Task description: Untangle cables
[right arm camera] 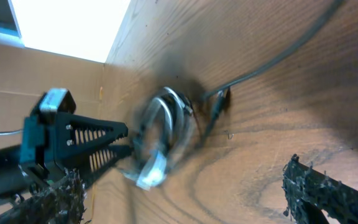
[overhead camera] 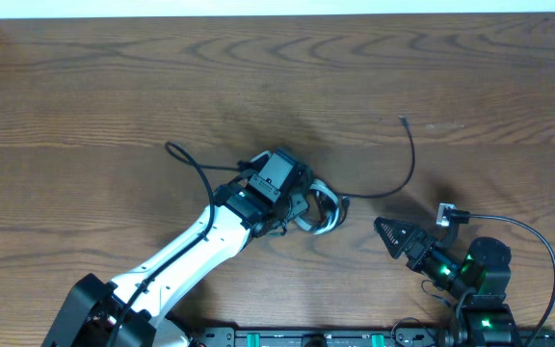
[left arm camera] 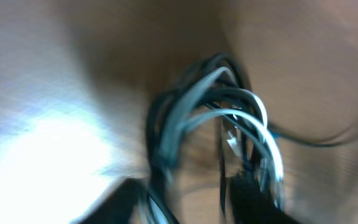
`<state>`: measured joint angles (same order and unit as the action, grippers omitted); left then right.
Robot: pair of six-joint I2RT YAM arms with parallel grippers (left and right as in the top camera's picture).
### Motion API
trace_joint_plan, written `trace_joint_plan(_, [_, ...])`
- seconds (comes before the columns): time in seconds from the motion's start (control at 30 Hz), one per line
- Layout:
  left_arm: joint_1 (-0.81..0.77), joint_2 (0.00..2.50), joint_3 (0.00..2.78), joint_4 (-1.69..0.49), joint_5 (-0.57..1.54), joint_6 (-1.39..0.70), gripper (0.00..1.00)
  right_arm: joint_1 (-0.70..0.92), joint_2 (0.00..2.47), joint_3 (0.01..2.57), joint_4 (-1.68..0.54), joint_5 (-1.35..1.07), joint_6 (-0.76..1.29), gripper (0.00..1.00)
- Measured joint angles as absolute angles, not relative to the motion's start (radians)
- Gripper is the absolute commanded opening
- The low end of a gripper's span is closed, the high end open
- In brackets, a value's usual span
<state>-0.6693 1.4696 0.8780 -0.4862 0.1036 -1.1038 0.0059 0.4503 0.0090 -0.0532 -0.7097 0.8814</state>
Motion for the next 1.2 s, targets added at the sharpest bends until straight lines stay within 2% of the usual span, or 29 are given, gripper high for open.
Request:
trace_joint_plan(0.03, [-0.669, 1.47, 0.878, -0.509, 0.099, -1.106, 0.92, 0.006, 0.45, 0.009, -0.053, -0.709, 0.875, 0.99])
trace_joint_plan(0.17, [-0.669, 1.47, 0.879, -0.559, 0.098, -1.045, 0.93, 0.006, 0.451, 0.009, -0.053, -0.709, 0.857, 0.99])
trace_joint_plan(0.37, [-0.669, 1.47, 0.879, -0.54, 0.08, -0.743, 0.93, 0.006, 0.451, 0.009, -0.053, -0.707, 0.839, 0.99])
trace_joint_plan(0.63, [-0.669, 1.478, 0.879, -0.47, -0.051, -0.286, 0.94, 0.006, 0.451, 0.009, -0.053, -0.703, 0.82, 0.99])
trace_joint_plan(0.93, [-0.669, 1.626, 0.879, -0.387, -0.004, -0.055, 0.92, 0.006, 0.451, 0.009, -0.053, -0.702, 0.807, 0.99])
trace_joint_plan(1.1, [-0.669, 1.642, 0.879, -0.36, 0.06, 0.008, 0.66, 0.006, 0.451, 0.009, -0.053, -0.702, 0.783, 0.99])
trace_joint_plan(1.2, [-0.669, 1.642, 0.879, -0.333, 0.076, 0.046, 0.64, 0.006, 0.451, 0.009, -0.053, -0.702, 0.777, 0.99])
